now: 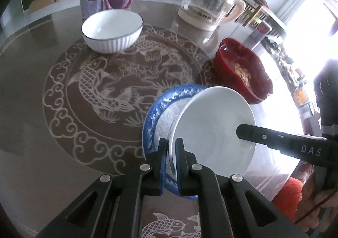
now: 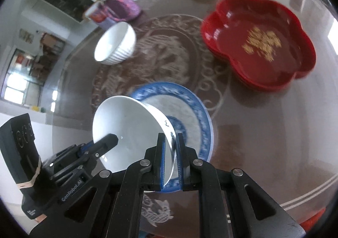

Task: Organize plates and bowls

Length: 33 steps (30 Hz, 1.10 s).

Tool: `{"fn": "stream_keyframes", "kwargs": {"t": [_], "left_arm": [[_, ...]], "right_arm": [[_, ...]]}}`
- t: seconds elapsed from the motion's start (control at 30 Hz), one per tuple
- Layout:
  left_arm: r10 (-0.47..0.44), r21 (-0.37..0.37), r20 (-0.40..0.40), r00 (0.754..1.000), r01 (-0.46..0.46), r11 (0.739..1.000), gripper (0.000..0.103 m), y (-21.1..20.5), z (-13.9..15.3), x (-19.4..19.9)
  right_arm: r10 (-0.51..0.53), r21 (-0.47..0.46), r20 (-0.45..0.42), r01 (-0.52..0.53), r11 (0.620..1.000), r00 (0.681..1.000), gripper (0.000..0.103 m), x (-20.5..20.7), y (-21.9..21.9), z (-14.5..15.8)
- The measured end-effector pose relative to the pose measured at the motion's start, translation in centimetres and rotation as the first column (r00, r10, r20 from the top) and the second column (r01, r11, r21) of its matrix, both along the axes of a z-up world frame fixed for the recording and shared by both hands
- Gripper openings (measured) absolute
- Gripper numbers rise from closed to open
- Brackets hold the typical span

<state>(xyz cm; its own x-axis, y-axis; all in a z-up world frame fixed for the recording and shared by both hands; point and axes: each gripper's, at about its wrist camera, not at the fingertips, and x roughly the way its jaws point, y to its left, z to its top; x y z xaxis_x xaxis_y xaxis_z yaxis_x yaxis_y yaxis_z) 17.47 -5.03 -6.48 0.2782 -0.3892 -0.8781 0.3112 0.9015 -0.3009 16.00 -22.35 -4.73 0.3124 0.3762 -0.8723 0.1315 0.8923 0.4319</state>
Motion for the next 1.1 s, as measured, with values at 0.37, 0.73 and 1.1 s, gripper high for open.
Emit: {"fn": "stream_keyframes", "kwargs": {"t": [0.37, 0.73, 1.1], "left_arm": [[0.001, 0.002, -0.012, 1.000, -0.001, 1.000, 0.010, 0.0, -1.8, 0.9], [0.057, -0.018, 0.173, 0.983, -0.055, 0.998, 0.055, 2.6, 1.5, 0.2], [0.166, -0.077, 0.268, 0.949, -0.151, 0.986, 0.079, 7.1, 5.1, -0.4]], "right_arm": [[0.007, -0.023, 0.055, -0.006, 1.000, 0.998, 0.016, 0.4, 0.2, -1.8], [0.039, -0.102, 0.233, -0.016, 0.995, 0.972, 0.056, -0.9, 2.1, 0.8], [0.030, -0.128, 0.374, 0.020, 0.992, 0.927, 0.063, -2.7, 2.7, 5.3]]}}
